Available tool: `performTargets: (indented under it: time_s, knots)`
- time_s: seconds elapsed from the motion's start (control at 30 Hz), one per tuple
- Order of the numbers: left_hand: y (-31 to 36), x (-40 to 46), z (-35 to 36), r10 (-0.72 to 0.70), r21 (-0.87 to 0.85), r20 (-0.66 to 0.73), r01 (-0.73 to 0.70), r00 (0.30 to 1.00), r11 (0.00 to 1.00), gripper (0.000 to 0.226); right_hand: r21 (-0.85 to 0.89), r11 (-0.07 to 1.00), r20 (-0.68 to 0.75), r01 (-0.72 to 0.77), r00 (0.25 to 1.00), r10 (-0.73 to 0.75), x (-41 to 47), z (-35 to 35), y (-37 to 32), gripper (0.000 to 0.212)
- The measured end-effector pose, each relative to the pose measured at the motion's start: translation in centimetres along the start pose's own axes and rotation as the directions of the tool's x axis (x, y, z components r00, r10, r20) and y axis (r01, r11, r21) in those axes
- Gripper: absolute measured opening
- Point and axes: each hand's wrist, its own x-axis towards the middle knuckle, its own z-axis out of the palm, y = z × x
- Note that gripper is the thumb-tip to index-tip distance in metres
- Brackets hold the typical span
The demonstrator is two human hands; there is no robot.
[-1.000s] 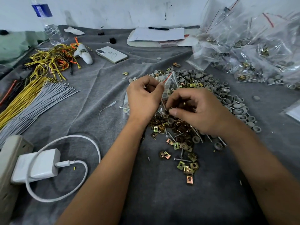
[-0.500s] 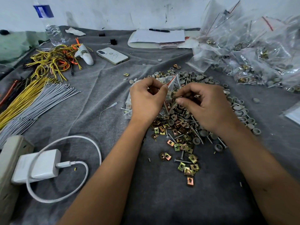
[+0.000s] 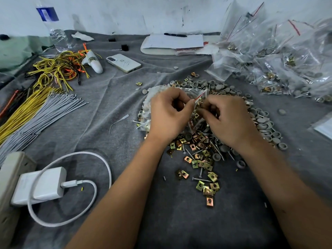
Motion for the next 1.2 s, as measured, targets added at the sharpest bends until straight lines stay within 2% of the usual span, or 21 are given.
performTargets:
  time_s: [0.07,0.17,0.37,0.53,0.63,0.77,0.9,1.1,1.2]
  knots:
    - [-0.2,0.0,0.0,-0.001,0.010,-0.002,0.001,1.000,1.000,0.015,-0.034,0.999,-0.009,0.017,1.000,-0.017,0.0,-0.1,0.1,0.006]
    - [-0.4,0.2,0.0,-0.020,-0.006,-0.016,0.020,1.000,1.000,0.015,-0.057,0.998,-0.046,0.033,0.998,-0.036,0.1,-0.4,0.0,0.013]
    - [-0.5,0.3,-0.1,-0.052,-0.012,-0.025,0.052,0.998,0.999,0.016,0.043,0.999,-0.158,-0.002,0.987,0.008,0.3,-0.8,0.0,0.026]
    - [-0.4,0.4,-0.2,-0.067,0.003,-0.026,0.067,0.997,0.998,0.016,0.035,0.998,-0.091,0.042,0.995,-0.039,0.2,-0.6,-0.3,0.038]
    - [-0.3,0.3,-0.2,-0.055,0.028,-0.018,0.055,0.998,0.998,0.016,0.083,0.993,-0.103,0.078,0.992,-0.070,0.0,-0.8,-0.7,0.024]
    - [-0.1,0.3,-0.2,-0.075,0.025,-0.014,0.075,0.997,0.997,0.017,0.107,0.993,0.024,0.041,0.999,-0.044,-0.2,-0.4,-0.6,0.018]
    - [0.2,0.4,-0.3,-0.103,-0.024,-0.029,0.102,0.994,0.994,0.016,0.052,0.999,-0.006,-0.012,1.000,0.012,0.0,-0.1,0.0,0.012]
    - [1.0,0.4,-0.6,-0.138,-0.201,-0.042,0.126,0.990,0.971,0.016,0.079,0.997,-0.003,0.025,1.000,-0.024,0.0,-0.3,-0.2,0.020]
    - [0.9,0.6,-1.0,-0.187,-0.273,-0.091,0.156,0.978,0.949,0.018,0.113,0.994,-0.043,0.009,0.999,-0.004,0.0,-0.5,-0.3,0.016]
